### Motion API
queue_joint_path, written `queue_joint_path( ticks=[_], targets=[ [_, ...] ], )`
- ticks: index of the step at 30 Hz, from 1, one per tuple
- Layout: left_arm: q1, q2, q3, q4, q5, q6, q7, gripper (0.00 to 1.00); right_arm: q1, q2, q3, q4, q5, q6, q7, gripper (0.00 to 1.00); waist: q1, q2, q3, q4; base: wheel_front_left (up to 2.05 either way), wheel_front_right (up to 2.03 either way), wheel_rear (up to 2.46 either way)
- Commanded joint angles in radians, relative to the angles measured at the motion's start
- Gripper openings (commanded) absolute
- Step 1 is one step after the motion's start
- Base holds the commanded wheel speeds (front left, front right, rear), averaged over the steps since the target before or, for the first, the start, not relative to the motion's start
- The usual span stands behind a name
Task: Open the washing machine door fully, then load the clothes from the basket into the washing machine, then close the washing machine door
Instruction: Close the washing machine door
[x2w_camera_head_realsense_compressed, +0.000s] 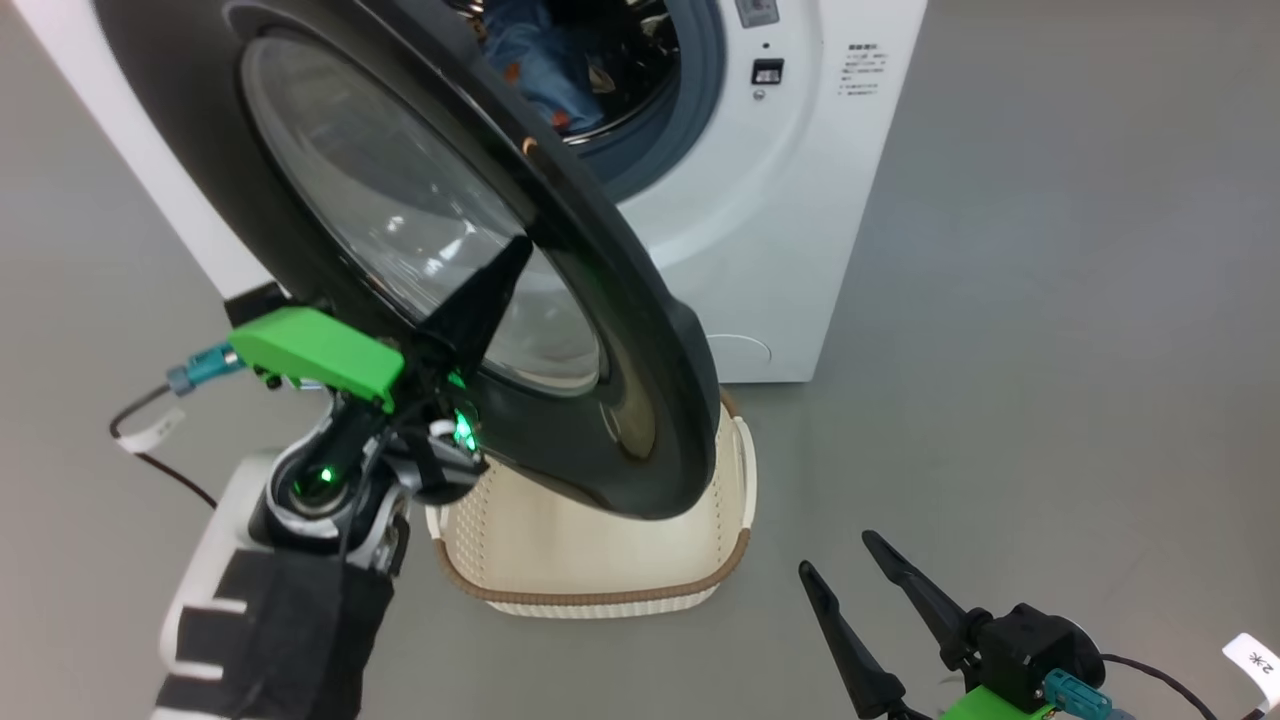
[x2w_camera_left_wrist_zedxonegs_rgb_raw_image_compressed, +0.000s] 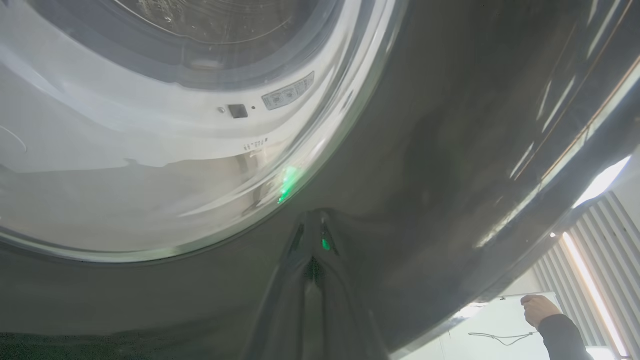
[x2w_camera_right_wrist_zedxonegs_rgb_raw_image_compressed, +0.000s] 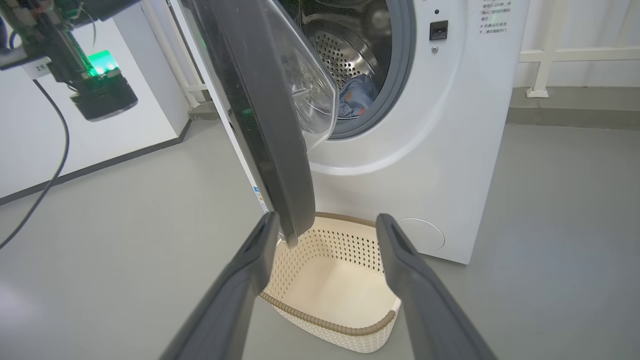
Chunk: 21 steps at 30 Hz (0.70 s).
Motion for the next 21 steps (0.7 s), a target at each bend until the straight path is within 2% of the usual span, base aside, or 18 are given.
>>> queue_joint_path(
  ticks=[1,11,16,21],
  targets=[
    [-0.061,0.013,0.022,-0.013,-0.008,-0.016,-0.009,0.00,-0.023,0.000,0.024,-0.027,-0.011,0.002,-0.005,1.00,0.0000,-0.0001,0.018,-0.019,0.00,0.00,0.00],
    [-0.247,0.013,-0.013,0.210,0.028,-0.080,-0.103,0.00,-0.058,0.000,0.036,-0.021,-0.012,0.002,-0.005,1.00,0.0000,-0.0001,0.059,-0.040,0.00,0.00,0.00],
    [-0.315,0.013,-0.019,0.300,0.037,-0.093,-0.121,0.00,-0.073,-0.002,0.044,-0.015,-0.011,0.002,-0.005,1.00,0.0000,-0.0001,0.065,-0.050,0.00,0.00,0.00],
    [-0.340,0.013,-0.029,0.317,0.034,-0.096,-0.116,0.00,-0.073,0.001,0.039,-0.015,-0.010,0.002,-0.005,1.00,0.0000,-0.0001,0.064,-0.051,0.00,0.00,0.00]
  ],
)
